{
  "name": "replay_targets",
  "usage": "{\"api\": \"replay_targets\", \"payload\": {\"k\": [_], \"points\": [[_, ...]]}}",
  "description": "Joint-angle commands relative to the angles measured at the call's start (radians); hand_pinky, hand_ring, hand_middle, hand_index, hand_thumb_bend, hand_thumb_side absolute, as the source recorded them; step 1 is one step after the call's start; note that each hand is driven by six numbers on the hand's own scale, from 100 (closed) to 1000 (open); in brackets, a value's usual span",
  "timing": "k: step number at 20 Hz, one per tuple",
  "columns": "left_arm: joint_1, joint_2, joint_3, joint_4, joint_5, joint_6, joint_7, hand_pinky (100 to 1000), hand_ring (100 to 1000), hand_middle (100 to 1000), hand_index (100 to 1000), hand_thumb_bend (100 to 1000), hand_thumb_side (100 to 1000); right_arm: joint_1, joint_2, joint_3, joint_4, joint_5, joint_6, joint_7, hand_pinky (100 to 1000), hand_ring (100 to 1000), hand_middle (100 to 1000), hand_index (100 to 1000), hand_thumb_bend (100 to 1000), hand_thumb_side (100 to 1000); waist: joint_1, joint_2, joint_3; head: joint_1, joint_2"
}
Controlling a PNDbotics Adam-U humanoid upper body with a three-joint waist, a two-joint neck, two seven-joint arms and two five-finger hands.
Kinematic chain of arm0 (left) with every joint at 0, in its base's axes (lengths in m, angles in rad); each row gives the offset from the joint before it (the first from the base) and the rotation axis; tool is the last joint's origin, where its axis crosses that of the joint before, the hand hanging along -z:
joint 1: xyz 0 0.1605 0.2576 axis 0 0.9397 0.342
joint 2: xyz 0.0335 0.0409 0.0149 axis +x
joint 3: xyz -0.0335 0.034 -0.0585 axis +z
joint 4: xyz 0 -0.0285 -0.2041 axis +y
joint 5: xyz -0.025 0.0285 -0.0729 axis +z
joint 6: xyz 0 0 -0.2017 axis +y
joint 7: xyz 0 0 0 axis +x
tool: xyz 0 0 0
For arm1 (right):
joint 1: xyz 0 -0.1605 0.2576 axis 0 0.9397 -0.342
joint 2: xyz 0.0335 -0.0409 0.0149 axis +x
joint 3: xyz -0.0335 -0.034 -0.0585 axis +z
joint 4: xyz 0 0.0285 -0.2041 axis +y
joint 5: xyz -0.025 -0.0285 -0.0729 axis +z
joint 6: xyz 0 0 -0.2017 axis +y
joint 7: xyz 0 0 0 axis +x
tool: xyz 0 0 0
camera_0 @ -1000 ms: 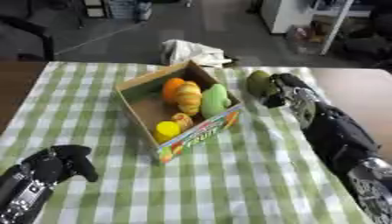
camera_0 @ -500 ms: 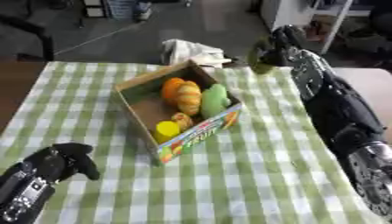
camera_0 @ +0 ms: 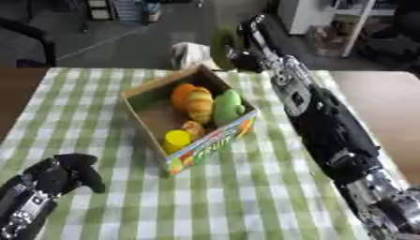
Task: Pick up objects on the table and place them in the box.
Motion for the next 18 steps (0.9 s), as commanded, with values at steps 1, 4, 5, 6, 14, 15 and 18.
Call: {"api": "replay_targets", "payload": {"k": [1,4,5,6,14,15,18], "points": [[-0.010,0.007,0.001,-0.018,0.003,-0.003,-0.004,675,576,557,780,100,760,-0.020,0.029,0.020,-0.015,0.008,-0.048,0.038,727,510,298,495,100,291,0.006,-0.017,0.002,-0.008,0.001],[-0.010,0.006,0.000,-0.018,0.003,-0.002,-0.007,675,576,556,780,100,762,-0.015,0.059,0.025,0.003,0.048,-0.072,0.080,743,542,357,568,100,241,0.007,-0.017,0.005,-0.009,0.002],[-0.010,0.006,0.000,-0.018,0.003,-0.001,-0.007,675,576,556,780,100,762,-0.012,0.065,0.026,0.009,0.061,-0.074,0.092,747,552,375,589,100,232,0.006,-0.017,0.006,-0.010,0.002],[-0.010,0.005,0.000,-0.018,0.003,-0.001,-0.007,675,576,556,780,100,763,-0.010,0.071,0.025,0.013,0.076,-0.074,0.103,753,569,403,621,100,220,0.006,-0.017,0.006,-0.011,0.001],[-0.009,0.005,-0.002,-0.018,0.002,0.007,-0.008,676,577,556,780,100,767,0.000,0.059,0.065,-0.006,0.198,-0.089,0.182,820,745,710,904,100,202,0.000,-0.020,0.005,-0.004,-0.001],[-0.009,0.005,-0.002,-0.018,0.002,0.007,-0.008,676,577,556,780,100,766,0.003,0.055,0.065,-0.016,0.214,-0.084,0.186,833,776,785,949,100,203,0.000,-0.020,0.004,-0.002,-0.002],[-0.007,0.007,0.000,-0.018,0.001,0.007,-0.006,676,577,556,780,100,769,0.015,0.050,0.046,-0.053,0.263,-0.074,0.181,837,793,845,970,100,224,-0.002,-0.020,-0.002,0.004,0.000]]}}
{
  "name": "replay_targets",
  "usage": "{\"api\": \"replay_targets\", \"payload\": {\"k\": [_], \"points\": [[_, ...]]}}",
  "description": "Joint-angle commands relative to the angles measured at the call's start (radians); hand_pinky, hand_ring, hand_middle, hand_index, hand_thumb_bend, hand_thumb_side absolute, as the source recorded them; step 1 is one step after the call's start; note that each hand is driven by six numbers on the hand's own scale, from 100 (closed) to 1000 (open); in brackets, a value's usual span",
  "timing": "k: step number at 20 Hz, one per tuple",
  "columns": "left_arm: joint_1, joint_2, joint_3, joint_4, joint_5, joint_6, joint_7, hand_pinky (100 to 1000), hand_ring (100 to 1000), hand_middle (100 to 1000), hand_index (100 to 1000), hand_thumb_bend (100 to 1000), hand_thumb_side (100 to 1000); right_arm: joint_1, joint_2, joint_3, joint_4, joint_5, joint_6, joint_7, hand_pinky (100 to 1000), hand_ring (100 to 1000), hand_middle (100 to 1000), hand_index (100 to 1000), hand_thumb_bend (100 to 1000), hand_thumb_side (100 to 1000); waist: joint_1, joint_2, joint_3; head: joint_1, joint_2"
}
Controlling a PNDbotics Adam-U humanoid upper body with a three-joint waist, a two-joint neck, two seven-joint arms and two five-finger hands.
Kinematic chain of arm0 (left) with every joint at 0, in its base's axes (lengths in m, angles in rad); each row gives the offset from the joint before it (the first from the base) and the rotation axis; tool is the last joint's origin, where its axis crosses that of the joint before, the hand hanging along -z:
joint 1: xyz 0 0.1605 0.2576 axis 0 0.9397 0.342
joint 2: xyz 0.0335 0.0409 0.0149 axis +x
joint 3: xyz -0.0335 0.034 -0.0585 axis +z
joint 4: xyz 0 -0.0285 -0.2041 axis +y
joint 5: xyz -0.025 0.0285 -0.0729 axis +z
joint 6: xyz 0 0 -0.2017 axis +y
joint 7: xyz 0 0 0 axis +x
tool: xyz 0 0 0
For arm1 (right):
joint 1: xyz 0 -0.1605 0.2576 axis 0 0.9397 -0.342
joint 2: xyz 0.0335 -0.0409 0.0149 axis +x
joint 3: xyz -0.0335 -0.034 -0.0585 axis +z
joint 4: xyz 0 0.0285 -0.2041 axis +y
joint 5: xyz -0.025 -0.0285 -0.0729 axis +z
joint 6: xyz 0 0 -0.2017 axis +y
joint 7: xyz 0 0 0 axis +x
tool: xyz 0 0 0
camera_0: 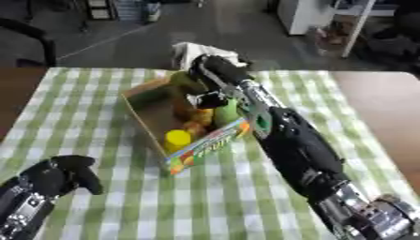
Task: Pick up objects on the table and place them in the box.
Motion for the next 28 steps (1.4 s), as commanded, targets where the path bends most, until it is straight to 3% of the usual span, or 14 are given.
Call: {"api": "replay_targets", "payload": {"k": [1,4,9,11,12,13,16,19,23,28], "points": [[-0.007,0.007,0.001,-0.018,-0.001,0.003,0.002,676,577,556,780,100,770,-0.006,-0.030,-0.027,-0.057,0.053,0.007,-0.007,837,794,854,970,100,251,0.002,-0.018,-0.007,0.008,0.000],[-0.004,0.008,0.000,-0.018,-0.003,0.006,0.001,676,577,556,780,100,770,0.007,-0.035,-0.053,-0.086,0.045,0.003,-0.024,833,791,869,973,100,331,-0.001,-0.020,-0.014,0.013,0.000],[-0.004,0.009,0.001,-0.018,-0.003,0.007,0.002,676,577,556,780,100,771,0.020,-0.045,-0.063,-0.115,-0.029,-0.026,0.004,851,802,882,978,100,356,-0.001,-0.022,-0.022,0.022,0.005],[-0.001,0.009,0.002,-0.018,-0.004,0.007,0.003,677,577,556,779,100,771,0.031,-0.051,-0.063,-0.131,-0.059,-0.050,0.023,853,799,878,977,100,310,0.000,-0.023,-0.024,0.024,0.005],[0.001,0.010,0.003,-0.018,-0.006,0.006,0.004,676,577,556,779,100,772,0.040,-0.056,-0.061,-0.148,-0.074,-0.063,0.028,850,794,872,975,100,360,0.000,-0.023,-0.027,0.026,0.008],[0.002,0.011,0.003,-0.018,-0.007,0.007,0.004,677,578,556,779,100,773,0.052,-0.065,-0.061,-0.169,-0.090,-0.078,0.028,846,787,858,971,100,269,-0.001,-0.024,-0.031,0.031,0.010],[0.008,0.012,0.004,-0.018,-0.011,0.011,0.006,677,578,557,779,100,778,0.110,-0.097,-0.067,-0.242,-0.138,-0.125,0.002,832,761,825,959,100,318,-0.005,-0.027,-0.046,0.045,0.010],[0.012,0.016,0.007,-0.018,-0.016,0.011,0.007,678,580,560,780,100,777,0.178,-0.118,-0.089,-0.313,-0.181,-0.155,-0.038,792,702,753,925,100,435,-0.010,-0.029,-0.067,0.070,0.016],[0.013,0.018,0.013,-0.018,-0.022,0.010,0.011,679,582,564,781,100,777,0.275,-0.115,-0.119,-0.407,-0.241,-0.143,-0.098,768,658,698,895,100,470,-0.018,-0.023,-0.090,0.105,0.010],[0.009,0.016,0.017,-0.018,-0.027,0.002,0.013,680,588,571,786,100,777,0.393,-0.073,-0.143,-0.444,-0.314,-0.126,-0.139,747,633,665,882,100,529,-0.020,-0.012,-0.107,0.135,0.005]]}}
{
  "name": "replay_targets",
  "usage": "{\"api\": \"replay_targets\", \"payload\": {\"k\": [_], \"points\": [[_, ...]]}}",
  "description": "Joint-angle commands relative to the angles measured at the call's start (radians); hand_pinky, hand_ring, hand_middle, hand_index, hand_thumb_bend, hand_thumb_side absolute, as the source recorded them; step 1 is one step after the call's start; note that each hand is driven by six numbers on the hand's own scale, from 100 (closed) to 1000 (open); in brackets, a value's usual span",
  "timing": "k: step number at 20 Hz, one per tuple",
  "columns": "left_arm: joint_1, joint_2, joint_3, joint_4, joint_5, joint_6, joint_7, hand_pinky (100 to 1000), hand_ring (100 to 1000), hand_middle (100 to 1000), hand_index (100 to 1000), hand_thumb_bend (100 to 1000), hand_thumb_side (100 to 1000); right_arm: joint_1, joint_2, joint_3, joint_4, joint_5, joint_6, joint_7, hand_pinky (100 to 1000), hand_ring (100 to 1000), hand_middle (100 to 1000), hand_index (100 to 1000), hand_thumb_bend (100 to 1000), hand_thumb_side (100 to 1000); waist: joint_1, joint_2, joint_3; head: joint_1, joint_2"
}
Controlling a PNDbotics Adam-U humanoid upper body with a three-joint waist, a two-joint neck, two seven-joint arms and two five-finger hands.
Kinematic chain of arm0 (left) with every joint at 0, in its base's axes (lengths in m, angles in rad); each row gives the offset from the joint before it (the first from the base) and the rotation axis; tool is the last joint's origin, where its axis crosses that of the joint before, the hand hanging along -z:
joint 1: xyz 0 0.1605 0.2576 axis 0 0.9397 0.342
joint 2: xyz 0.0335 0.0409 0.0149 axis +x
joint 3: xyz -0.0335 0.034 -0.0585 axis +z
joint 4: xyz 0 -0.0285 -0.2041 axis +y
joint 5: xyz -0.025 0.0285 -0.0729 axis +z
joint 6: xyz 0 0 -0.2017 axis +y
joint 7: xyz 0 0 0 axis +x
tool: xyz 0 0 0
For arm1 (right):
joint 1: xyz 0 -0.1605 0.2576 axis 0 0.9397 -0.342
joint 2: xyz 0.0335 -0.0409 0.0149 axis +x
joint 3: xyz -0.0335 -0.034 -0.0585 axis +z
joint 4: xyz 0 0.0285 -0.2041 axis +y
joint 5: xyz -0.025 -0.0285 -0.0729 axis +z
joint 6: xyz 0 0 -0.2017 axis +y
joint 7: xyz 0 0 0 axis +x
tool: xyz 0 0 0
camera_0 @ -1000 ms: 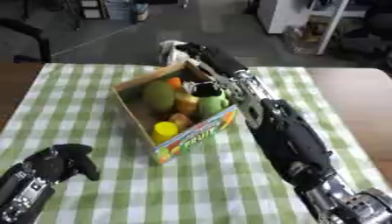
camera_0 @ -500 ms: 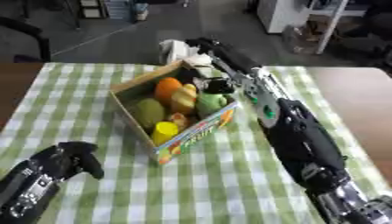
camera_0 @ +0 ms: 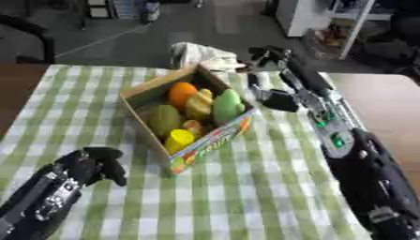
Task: Pick up objects on the table and place them in the box.
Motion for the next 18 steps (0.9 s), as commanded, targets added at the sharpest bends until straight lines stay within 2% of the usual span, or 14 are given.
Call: {"api": "replay_targets", "payload": {"k": [1,3,8,12,16,18], "points": [[-0.009,0.014,0.010,-0.018,-0.007,-0.005,0.002,681,589,572,787,100,781,0.033,0.018,-0.027,-0.038,-0.050,0.006,-0.024,739,622,650,878,100,524,0.003,-0.009,-0.004,0.019,-0.008],[-0.006,0.011,0.010,-0.018,-0.013,-0.005,0.001,681,589,572,787,100,782,0.079,0.039,-0.038,-0.045,-0.078,0.006,-0.037,730,606,627,869,100,524,0.004,-0.006,-0.010,0.025,-0.007],[0.003,0.003,0.005,-0.018,-0.026,0.001,-0.001,680,587,569,782,100,801,0.203,0.058,-0.042,-0.108,-0.155,0.022,-0.040,718,574,584,848,100,529,0.012,-0.004,-0.024,0.055,0.021],[0.008,-0.002,-0.001,-0.018,-0.035,0.002,-0.004,679,585,566,778,100,801,0.302,0.057,-0.021,-0.200,-0.216,0.042,-0.024,715,567,575,840,100,531,0.022,-0.003,-0.032,0.088,0.049],[0.010,-0.009,-0.009,-0.018,-0.035,0.009,-0.008,679,585,565,777,100,809,0.409,0.048,0.006,-0.309,-0.283,0.057,0.007,713,563,570,834,100,532,0.027,-0.007,-0.035,0.099,0.072],[0.011,-0.009,-0.011,-0.018,-0.037,0.010,-0.010,679,586,565,777,100,808,0.434,0.048,0.011,-0.355,-0.313,0.078,0.026,712,560,566,828,100,532,0.029,-0.008,-0.037,0.105,0.081]]}}
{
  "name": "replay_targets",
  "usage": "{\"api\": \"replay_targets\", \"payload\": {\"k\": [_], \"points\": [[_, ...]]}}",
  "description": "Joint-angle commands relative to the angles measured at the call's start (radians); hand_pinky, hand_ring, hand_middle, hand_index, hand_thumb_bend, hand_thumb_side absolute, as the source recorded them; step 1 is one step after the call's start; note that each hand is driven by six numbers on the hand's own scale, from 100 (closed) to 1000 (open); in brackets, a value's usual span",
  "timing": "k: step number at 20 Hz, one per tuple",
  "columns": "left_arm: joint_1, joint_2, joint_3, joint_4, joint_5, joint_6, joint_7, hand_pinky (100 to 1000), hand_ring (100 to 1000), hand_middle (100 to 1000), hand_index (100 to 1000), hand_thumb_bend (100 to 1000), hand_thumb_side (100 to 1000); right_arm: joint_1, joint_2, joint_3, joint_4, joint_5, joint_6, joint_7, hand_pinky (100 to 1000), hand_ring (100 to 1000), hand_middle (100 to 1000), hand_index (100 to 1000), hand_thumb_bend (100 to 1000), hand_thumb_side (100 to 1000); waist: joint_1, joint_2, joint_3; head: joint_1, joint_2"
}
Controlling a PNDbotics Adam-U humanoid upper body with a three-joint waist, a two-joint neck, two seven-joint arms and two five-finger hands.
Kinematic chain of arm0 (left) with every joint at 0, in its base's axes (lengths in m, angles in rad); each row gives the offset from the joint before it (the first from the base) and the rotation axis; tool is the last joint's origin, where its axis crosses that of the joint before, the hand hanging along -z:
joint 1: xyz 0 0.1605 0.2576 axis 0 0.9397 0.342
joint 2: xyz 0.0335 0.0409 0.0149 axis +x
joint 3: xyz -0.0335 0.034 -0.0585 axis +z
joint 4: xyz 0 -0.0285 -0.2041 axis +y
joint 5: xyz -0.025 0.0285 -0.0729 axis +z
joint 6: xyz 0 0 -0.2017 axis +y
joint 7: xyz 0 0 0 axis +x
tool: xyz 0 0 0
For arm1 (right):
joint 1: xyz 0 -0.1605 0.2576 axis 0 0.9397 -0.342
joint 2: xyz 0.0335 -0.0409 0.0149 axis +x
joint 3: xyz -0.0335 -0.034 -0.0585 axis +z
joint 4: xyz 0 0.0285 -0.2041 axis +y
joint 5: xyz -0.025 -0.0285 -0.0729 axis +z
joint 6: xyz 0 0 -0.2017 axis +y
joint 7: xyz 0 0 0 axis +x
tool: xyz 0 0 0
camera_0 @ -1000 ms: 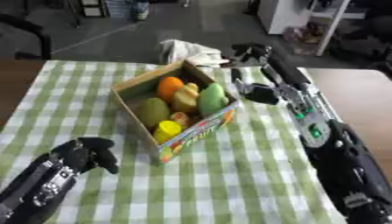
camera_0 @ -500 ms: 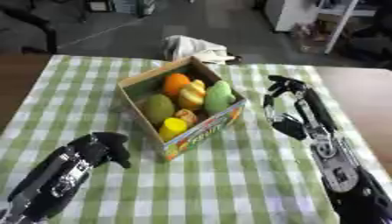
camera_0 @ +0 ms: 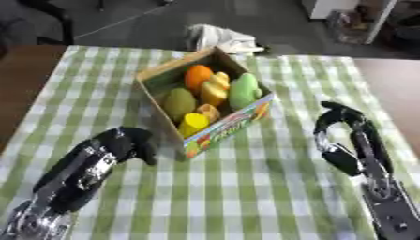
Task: Pick up objects on the table and place them in the box.
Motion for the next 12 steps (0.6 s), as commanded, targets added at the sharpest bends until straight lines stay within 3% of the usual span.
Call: {"api": "replay_targets", "payload": {"k": [1,9,10,12], "points": [[-0.002,0.002,-0.003,-0.018,-0.006,0.002,-0.003,679,586,565,777,100,808,0.009,-0.019,0.010,-0.093,-0.054,0.030,0.032,712,560,566,827,100,532,0.002,-0.014,-0.002,0.010,0.017],[0.001,0.001,-0.009,-0.018,-0.010,0.006,-0.007,679,587,564,776,100,801,0.017,-0.030,0.014,-0.174,-0.173,0.105,0.137,713,557,564,824,100,538,0.003,-0.016,-0.007,0.032,0.032],[0.000,0.002,-0.010,-0.018,-0.010,0.006,-0.007,679,587,564,776,100,813,0.017,-0.039,0.009,-0.180,-0.240,0.114,0.155,712,557,563,824,100,529,0.003,-0.016,-0.007,0.033,0.033],[0.002,0.001,-0.010,-0.018,-0.010,0.009,-0.007,679,587,564,776,100,816,0.018,-0.072,-0.019,-0.194,-0.455,0.143,0.232,712,557,563,824,100,529,0.002,-0.017,-0.009,0.038,0.030]]}}
